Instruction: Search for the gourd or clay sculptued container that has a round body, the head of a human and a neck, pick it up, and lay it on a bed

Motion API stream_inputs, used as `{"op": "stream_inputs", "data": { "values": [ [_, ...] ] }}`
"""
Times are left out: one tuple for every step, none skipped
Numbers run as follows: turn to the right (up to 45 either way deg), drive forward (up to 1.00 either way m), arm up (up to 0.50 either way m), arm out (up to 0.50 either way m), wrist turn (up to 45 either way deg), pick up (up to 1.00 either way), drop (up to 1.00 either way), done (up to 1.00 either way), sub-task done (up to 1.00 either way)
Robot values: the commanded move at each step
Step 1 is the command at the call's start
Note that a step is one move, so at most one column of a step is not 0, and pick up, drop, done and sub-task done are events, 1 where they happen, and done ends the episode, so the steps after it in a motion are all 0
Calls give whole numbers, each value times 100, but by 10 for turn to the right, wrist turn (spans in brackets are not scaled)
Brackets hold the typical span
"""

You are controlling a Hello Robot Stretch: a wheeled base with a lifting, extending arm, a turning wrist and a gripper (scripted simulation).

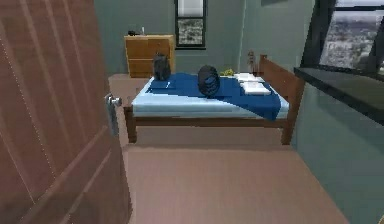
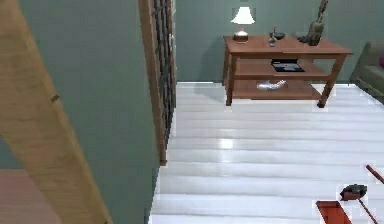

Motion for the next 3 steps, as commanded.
{"op": "stream_inputs", "data": {
  "values": [
    [-30, 0, 0, 0, 0, 0, 0, 0, 0],
    [450, 0, 0, 0, 0, 0, 0, 0, 0],
    [450, 0, 0, 0, 0, 0, 0, 0, 0]
  ]
}}
